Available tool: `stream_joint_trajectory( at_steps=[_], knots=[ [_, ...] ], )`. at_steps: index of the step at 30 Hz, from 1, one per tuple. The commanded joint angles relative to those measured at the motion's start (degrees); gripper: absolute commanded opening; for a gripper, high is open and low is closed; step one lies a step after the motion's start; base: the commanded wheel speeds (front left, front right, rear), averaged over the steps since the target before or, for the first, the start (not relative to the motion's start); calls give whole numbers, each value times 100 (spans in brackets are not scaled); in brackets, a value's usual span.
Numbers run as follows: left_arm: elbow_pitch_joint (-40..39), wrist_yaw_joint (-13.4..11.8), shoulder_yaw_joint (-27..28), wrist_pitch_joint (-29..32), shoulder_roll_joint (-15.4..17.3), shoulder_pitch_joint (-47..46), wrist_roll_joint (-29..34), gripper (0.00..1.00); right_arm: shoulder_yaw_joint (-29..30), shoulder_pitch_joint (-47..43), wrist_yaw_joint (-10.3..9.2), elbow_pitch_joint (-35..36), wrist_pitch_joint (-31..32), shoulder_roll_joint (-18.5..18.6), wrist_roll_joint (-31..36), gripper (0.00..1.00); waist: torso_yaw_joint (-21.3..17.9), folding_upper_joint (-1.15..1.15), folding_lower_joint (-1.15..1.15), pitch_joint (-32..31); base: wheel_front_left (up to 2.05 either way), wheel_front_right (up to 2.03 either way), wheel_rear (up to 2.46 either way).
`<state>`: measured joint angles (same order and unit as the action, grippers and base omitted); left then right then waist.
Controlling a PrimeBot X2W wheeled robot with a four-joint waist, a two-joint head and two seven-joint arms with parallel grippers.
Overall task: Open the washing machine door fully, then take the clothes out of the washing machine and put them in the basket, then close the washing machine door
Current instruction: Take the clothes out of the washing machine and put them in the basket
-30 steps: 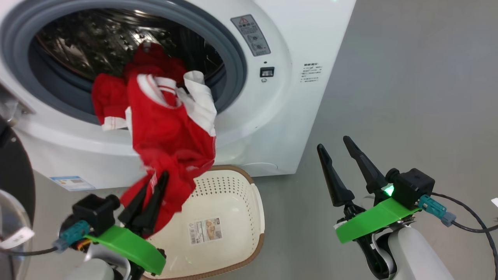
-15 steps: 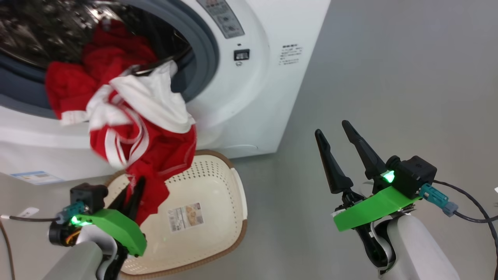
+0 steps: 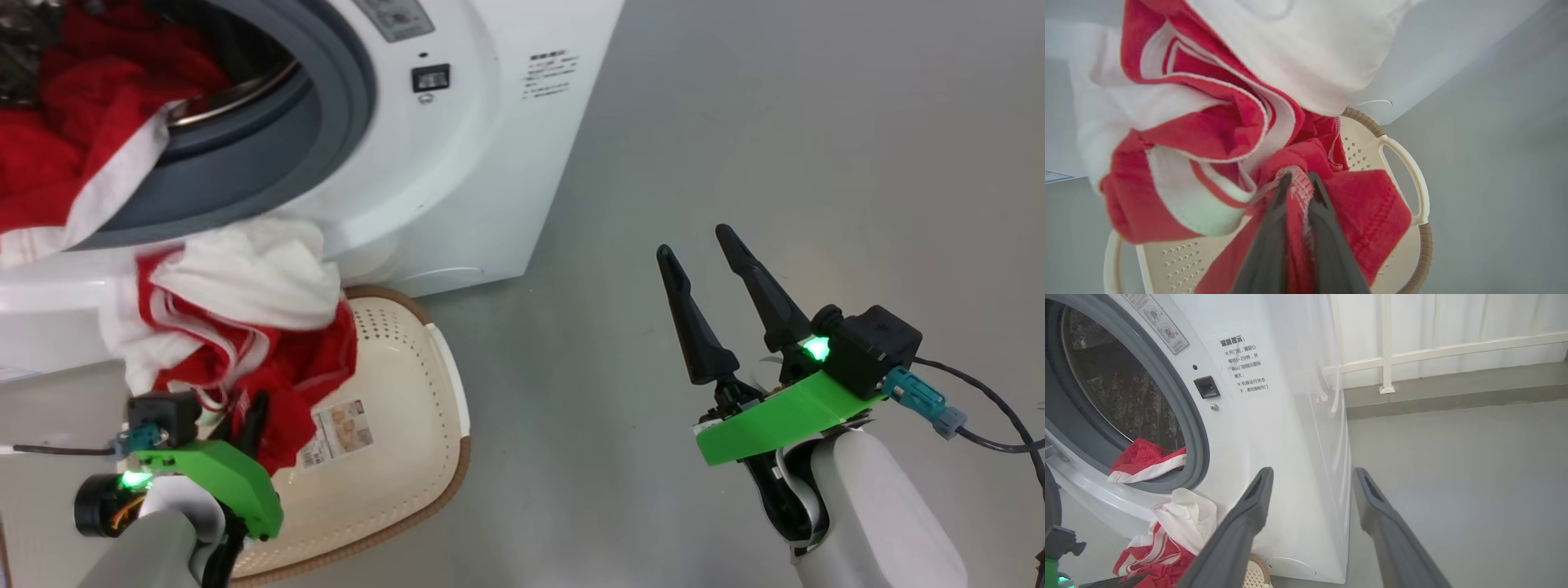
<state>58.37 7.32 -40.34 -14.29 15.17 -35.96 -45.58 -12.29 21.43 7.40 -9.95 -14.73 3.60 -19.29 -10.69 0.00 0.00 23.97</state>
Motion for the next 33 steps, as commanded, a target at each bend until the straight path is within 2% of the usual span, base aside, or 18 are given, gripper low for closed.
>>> stream_joint_trajectory(
  at_steps=[1,2,3,4,5,17,33],
  knots=[
    [3,14,90,-71,149,-148,-45,6,-137,62,9,154,-27,-69,80,100,-87,0,0,68,0,0,0],
    [32,15,55,-71,153,-145,-72,25,-138,61,9,156,-27,-70,70,100,-91,0,0,67,0,0,0],
    [71,15,10,-71,147,-137,-101,39,-135,59,9,154,-27,-70,63,100,-90,0,0,60,0,0,0],
    [104,15,-34,-71,140,-135,-133,89,-134,55,9,152,-27,-70,59,100,-86,0,0,52,0,0,0],
    [135,15,-70,-71,129,-133,-176,100,-135,54,9,150,-27,-70,54,100,-78,0,0,41,0,0,0],
    [-245,16,-245,-71,277,-31,-334,100,-160,20,9,72,-27,-71,43,100,154,0,0,-190,0,0,0],
    [-1451,16,706,-71,482,561,316,100,-64,-108,9,-49,-27,-72,35,100,567,0,0,-667,0,0,0]
  ],
)
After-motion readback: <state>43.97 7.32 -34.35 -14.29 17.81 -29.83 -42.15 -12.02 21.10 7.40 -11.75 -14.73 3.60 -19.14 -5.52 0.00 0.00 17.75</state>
